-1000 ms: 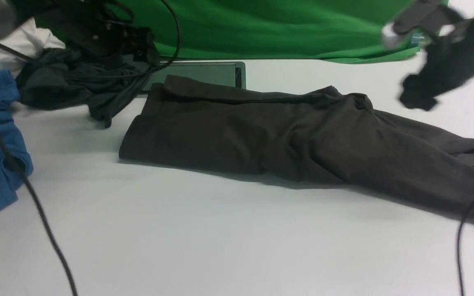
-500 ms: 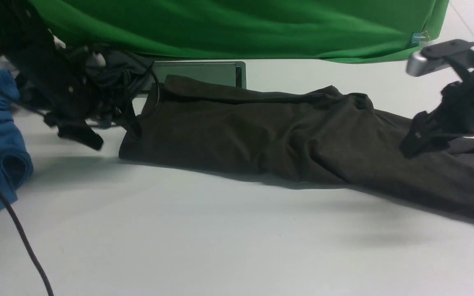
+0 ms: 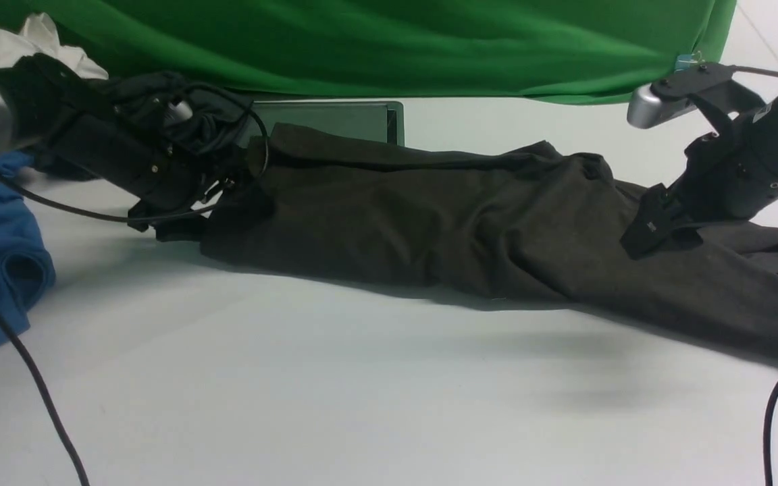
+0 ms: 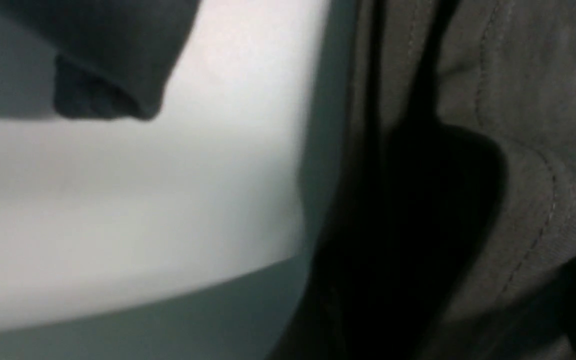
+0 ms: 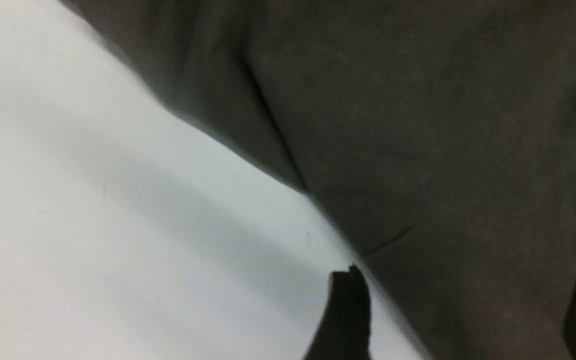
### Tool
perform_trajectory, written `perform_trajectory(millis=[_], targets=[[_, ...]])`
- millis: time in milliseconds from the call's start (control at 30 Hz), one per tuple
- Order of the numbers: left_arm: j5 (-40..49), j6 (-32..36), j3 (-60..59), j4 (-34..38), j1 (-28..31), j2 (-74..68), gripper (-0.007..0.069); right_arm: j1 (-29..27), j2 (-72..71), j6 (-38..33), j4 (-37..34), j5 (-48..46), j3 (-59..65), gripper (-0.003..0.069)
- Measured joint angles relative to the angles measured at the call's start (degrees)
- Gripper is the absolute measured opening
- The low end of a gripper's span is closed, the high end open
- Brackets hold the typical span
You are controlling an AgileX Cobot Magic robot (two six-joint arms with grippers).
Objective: Fold a long-sleeved shirt on a white desktop.
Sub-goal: 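Grasp the waist and leg ends of the folded dark trousers and straighten them on the table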
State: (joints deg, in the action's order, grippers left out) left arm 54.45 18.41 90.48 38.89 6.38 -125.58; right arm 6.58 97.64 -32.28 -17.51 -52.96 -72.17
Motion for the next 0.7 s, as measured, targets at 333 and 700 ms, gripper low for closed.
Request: perform_trajectory(millis=[333, 700], targets=[[1.23, -0.48, -6.79, -7.32, -0.10, 4.65, 0.0057, 0.00, -9.28, 1.14, 0.00, -0.02, 0.05, 0.0527], [-8.88, -4.47, -23.54, -22.83, -0.15, 24.86, 0.0052, 0.00, -21.98, 3.95, 0.00, 1.18, 0.05, 0.0526]])
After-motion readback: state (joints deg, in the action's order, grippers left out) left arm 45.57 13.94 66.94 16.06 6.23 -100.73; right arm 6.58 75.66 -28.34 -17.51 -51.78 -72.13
